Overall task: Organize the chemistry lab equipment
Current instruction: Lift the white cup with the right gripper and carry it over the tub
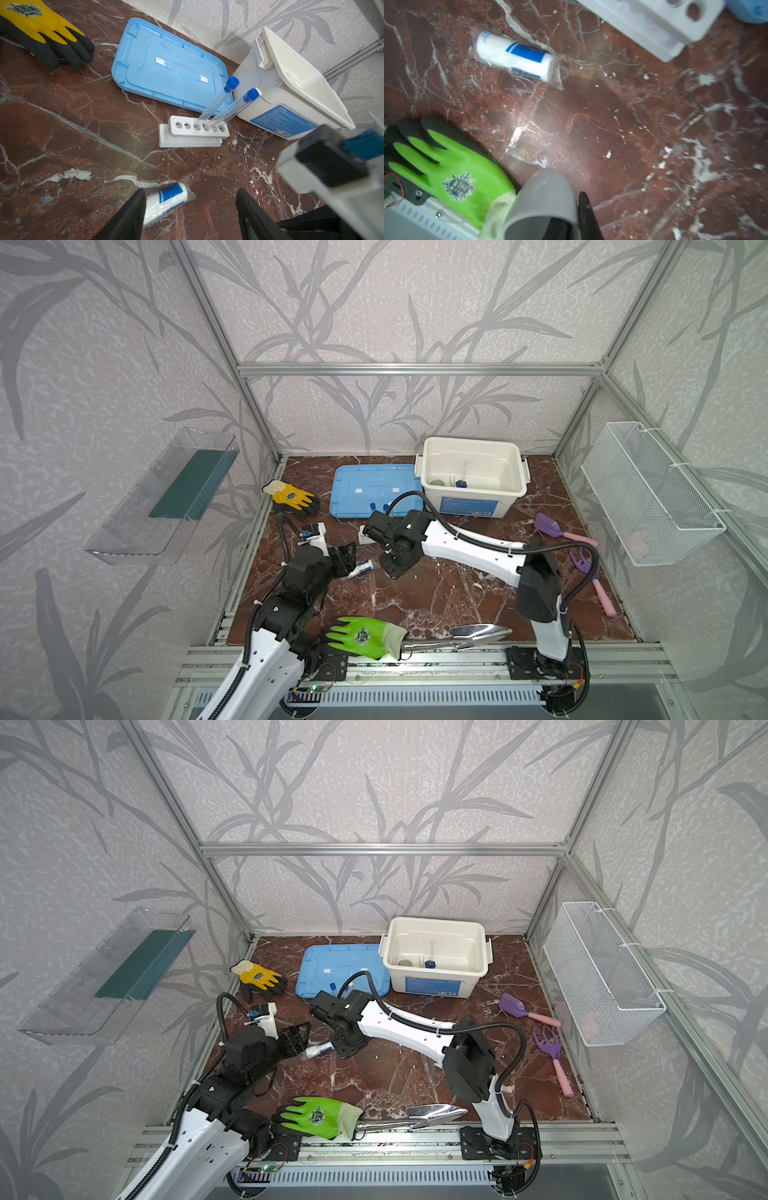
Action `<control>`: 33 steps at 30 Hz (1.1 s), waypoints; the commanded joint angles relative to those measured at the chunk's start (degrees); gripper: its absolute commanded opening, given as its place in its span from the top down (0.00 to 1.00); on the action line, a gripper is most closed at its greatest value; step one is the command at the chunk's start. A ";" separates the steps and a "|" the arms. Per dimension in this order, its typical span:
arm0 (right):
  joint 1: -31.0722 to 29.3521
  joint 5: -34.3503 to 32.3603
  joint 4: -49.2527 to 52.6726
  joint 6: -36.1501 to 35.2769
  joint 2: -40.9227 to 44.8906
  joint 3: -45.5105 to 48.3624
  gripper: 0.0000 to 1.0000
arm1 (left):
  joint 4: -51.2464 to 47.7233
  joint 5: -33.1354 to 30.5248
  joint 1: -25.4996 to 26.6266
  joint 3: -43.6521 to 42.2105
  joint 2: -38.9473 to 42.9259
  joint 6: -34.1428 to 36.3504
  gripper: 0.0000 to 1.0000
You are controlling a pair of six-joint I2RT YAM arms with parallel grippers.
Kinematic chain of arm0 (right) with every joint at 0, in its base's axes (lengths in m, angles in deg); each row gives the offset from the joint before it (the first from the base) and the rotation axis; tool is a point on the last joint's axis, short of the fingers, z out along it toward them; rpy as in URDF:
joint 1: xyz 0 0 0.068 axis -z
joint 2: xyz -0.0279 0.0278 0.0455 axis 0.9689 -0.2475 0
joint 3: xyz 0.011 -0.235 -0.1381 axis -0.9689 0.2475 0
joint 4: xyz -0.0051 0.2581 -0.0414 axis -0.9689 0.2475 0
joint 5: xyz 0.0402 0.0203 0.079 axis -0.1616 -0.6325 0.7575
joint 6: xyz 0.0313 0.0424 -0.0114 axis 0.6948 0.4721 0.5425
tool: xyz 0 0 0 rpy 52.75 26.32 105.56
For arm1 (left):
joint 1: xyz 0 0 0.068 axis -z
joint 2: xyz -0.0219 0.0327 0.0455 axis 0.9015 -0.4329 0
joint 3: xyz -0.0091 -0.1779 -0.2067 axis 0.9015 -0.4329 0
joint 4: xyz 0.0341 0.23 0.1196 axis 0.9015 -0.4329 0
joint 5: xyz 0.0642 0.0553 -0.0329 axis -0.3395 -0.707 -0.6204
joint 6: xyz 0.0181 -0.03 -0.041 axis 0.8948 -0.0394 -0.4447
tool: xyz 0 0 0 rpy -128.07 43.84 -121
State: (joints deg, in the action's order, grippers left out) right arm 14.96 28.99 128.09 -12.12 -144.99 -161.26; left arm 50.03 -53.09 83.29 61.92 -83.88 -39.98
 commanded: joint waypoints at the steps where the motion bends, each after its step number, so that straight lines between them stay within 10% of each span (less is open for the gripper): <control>1: 3.82 -5.47 11.57 -7.47 4.60 -3.06 0.99 | 3.75 1.22 -0.09 2.31 -2.86 1.81 0.31; 17: 17.90 -12.66 23.22 -13.84 2.72 -28.94 0.99 | 2.69 -7.81 11.91 16.06 -15.47 13.34 0.31; 33: 40.82 -6.45 15.74 -15.28 -11.28 -41.87 1.00 | 0.86 -8.36 12.35 22.20 -20.56 17.64 0.31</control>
State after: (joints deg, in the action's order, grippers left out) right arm 53.80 21.27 145.29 -26.70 -154.59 -200.01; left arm 52.56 -60.04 95.49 82.75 -104.21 -23.57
